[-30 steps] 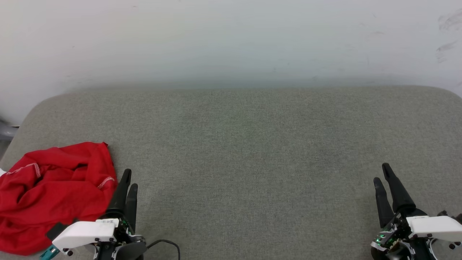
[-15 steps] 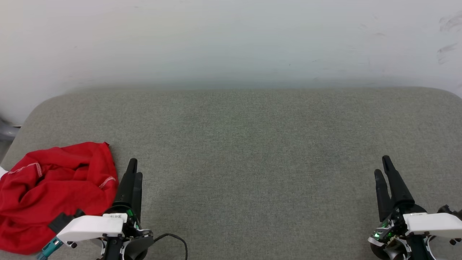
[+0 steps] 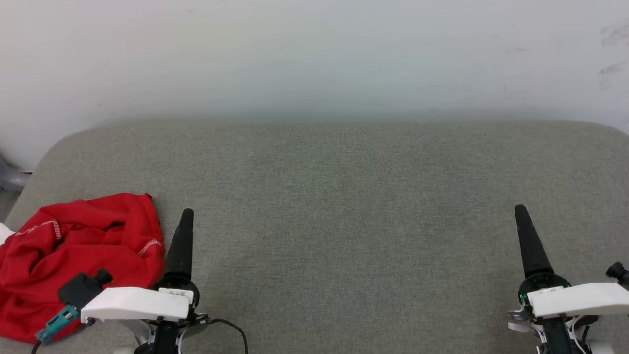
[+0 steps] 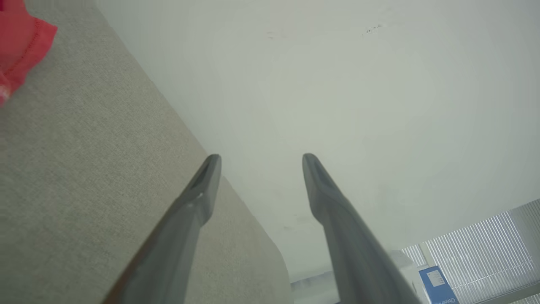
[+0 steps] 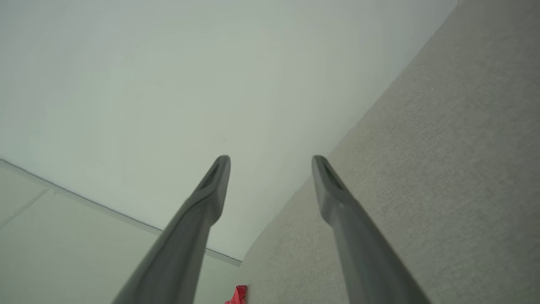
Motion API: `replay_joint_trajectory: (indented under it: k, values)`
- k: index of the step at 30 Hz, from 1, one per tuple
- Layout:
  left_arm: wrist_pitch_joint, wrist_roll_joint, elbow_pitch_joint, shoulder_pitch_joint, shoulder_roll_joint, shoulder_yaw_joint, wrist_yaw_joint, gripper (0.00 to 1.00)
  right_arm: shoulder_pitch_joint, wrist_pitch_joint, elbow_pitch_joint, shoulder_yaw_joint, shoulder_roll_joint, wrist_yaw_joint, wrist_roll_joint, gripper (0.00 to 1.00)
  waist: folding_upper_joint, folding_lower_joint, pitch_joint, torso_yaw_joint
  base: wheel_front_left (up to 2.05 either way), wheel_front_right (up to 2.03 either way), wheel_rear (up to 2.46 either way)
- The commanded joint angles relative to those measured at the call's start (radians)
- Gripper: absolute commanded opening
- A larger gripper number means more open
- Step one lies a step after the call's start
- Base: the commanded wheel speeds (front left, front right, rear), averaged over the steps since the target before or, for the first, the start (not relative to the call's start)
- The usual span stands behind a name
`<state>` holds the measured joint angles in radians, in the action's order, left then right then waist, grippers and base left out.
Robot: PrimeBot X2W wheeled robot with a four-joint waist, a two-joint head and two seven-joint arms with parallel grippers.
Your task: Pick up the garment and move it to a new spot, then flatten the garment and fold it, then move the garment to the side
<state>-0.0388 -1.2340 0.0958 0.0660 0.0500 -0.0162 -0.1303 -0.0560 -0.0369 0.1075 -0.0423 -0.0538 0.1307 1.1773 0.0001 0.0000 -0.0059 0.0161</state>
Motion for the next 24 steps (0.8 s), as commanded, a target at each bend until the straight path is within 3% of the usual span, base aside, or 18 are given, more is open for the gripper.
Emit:
replay_joint_trajectory:
  k: [1, 13, 24]
  values:
    - [-0.010, 0.064, -0.025, 0.008, 0.001, 0.006, 0.000, 1.00, -0.003, -0.012, -0.024, 0.004, -0.007, 0.000, -0.064, 1.00, -0.0001, 0.0000, -0.001, 0.001, 0.00, 0.00, 0.00]
    - [-0.051, 0.391, -0.036, 0.001, 0.013, 0.035, 0.000, 1.00, 0.007, -0.017, -0.067, 0.015, -0.014, 0.000, -0.412, 1.00, -0.0001, 0.0000, -0.008, 0.006, 0.00, 0.00, 0.00]
    - [-0.084, 0.618, -0.017, -0.001, 0.039, 0.050, 0.015, 1.00, 0.028, 0.007, -0.114, 0.016, -0.022, 0.000, -0.648, 1.00, -0.0001, 0.0000, -0.011, 0.006, 0.00, 0.00, 0.00]
